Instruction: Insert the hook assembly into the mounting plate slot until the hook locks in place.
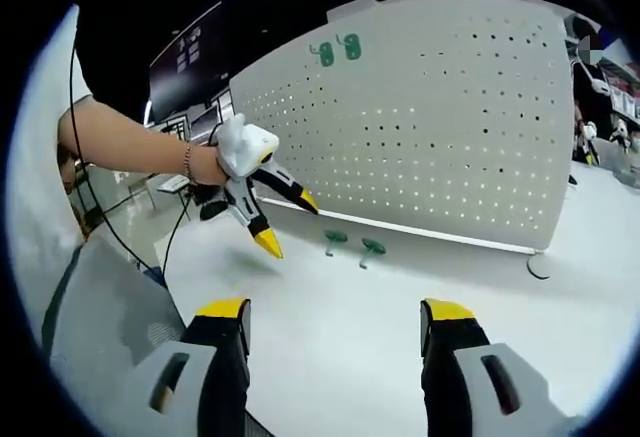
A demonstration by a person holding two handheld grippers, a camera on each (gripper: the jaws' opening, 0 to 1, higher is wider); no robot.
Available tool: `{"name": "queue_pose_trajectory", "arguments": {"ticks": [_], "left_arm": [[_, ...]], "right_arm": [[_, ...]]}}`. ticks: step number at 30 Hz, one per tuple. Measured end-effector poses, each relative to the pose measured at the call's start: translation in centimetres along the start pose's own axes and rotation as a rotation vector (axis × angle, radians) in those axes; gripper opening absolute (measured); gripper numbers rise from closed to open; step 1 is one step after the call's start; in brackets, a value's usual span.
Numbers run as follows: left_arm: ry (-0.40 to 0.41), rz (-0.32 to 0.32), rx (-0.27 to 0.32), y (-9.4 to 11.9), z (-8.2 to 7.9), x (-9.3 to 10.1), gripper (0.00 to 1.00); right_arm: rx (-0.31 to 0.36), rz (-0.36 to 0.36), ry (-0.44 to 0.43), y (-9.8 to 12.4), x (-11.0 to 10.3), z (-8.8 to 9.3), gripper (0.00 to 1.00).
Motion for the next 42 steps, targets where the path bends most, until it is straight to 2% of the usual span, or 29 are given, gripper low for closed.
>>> {"name": "queue_pose_trajectory", "arguments": {"ticks": [7, 22, 25, 42], "left_arm": [[-0.001, 0.008, -0.010, -0.6, 0.2, -0.7, 0.70], [-0.022, 0.040, -0.017, -2.0, -0.7, -1.8, 0.69], [-0.022, 0.060, -0.005, -2.1, -1.0, -1.6, 0.70], [-0.069, 0.115, -0.030, -3.5, -1.4, -1.3, 0.66]], "right_arm": [[-0.007, -0.003, 0.001, 0.0, -0.3, 0.2, 0.67], [-0.006, 0.008, -0.006, 0.1, -0.1, 0.2, 0.66], [-0.008, 0.012, -0.005, 0.1, -0.1, 0.3, 0.66], [-0.006, 0.025, -0.007, 0.3, 0.2, -0.1, 0.66]]}}
Point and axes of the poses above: the point that each gripper's makers call its tool centre point, and the gripper's own axes: y roughly backward along the fingers, x roughly to its right, z roughly out of its underside, the point moved 1 cm from there along y, roughly backward along the fingers, and after that the axes turned 12 degrees about -x, right-handed, at the moved point
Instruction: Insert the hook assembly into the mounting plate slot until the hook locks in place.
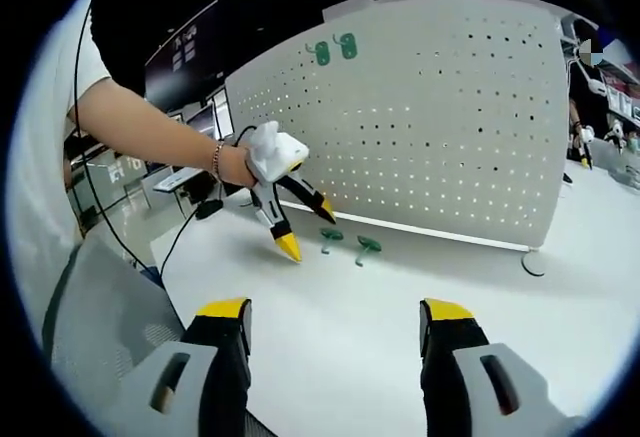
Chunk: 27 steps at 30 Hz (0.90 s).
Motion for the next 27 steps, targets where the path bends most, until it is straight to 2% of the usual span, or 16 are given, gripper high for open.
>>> {"name": "queue_pose_trajectory", "arguments": {"ticks": [5, 16, 27], "left_arm": [[-0.013, 0.006, -0.020, -0.54, 0.17, 0.02, 0.65], [0.010, 0.033, 0.001, -0.68, -0.23, -0.13, 0.62], [0.039, 0.022, -0.002, -0.53, 0.02, -0.69, 0.45]], "right_arm": [[0.007, 0.004, 0.000, 0.04, 0.11, -0.27, 0.65], [0.026, 0.006, -0.016, 0.23, 0.26, -0.55, 0.65], [0.036, 0.008, -0.024, 0.27, 0.28, -0.63, 0.64]]}}
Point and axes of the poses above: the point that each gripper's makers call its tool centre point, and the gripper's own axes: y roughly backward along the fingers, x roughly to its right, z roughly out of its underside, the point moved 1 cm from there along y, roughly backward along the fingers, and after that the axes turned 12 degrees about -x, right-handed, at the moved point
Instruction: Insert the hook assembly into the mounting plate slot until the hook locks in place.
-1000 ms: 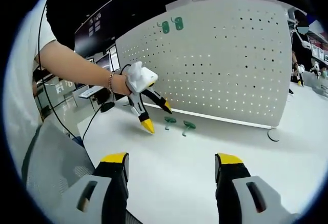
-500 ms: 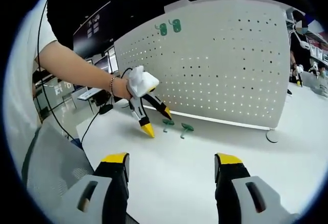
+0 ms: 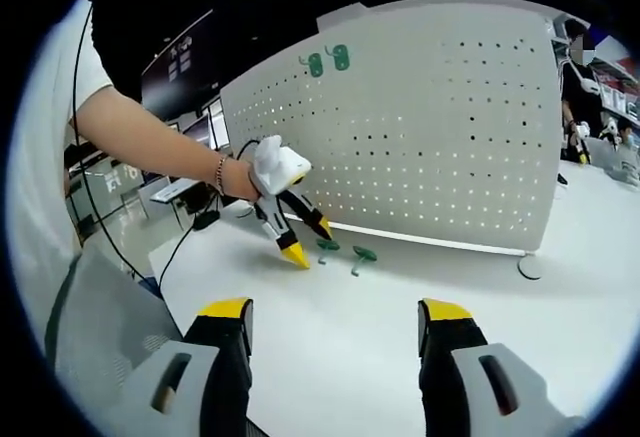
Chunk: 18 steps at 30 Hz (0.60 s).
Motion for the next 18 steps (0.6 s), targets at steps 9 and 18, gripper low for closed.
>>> {"name": "queue_pose_trajectory", "arguments": {"ticks": [9, 18], "left_arm": [[0.032, -0.012, -0.007, 0.11, 0.11, -0.47, 0.35], [0.046, -0.032, -0.011, 0.06, 0.09, -0.76, 0.29]], "right_arm": [[0.001, 0.003, 0.001, 0.08, 0.18, -0.21, 0.64], [-0.002, 0.000, -0.003, 0.05, 0.02, 0.02, 0.64]]}}
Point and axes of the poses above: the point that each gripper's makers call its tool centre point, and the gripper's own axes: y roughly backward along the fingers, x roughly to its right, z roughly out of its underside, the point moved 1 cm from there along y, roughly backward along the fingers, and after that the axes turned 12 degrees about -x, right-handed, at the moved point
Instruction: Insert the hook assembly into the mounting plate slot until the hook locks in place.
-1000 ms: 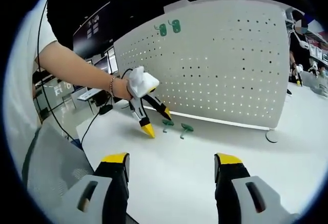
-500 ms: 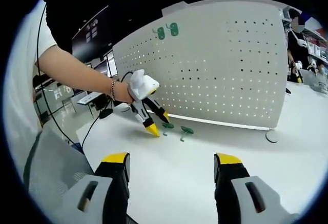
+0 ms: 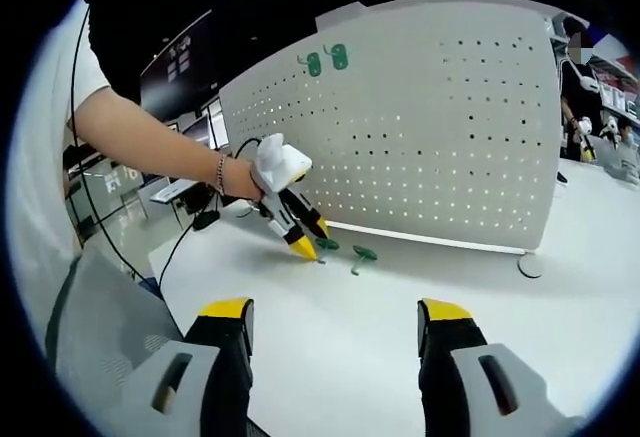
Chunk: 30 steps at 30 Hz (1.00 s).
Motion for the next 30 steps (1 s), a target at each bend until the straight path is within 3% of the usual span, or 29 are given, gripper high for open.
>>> {"name": "queue_pose_trajectory", "arguments": {"ticks": [18, 30], "left_arm": [[0.051, -0.042, -0.014, 0.0, 0.3, -1.1, 0.06], [0.057, -0.045, -0.025, 0.1, 0.4, -1.2, 0.03]], "right_arm": [[0.009, 0.006, -0.009, 0.2, 0.2, -0.2, 0.64], [0.012, 0.007, -0.010, 0.2, 0.3, -0.3, 0.64]]}}
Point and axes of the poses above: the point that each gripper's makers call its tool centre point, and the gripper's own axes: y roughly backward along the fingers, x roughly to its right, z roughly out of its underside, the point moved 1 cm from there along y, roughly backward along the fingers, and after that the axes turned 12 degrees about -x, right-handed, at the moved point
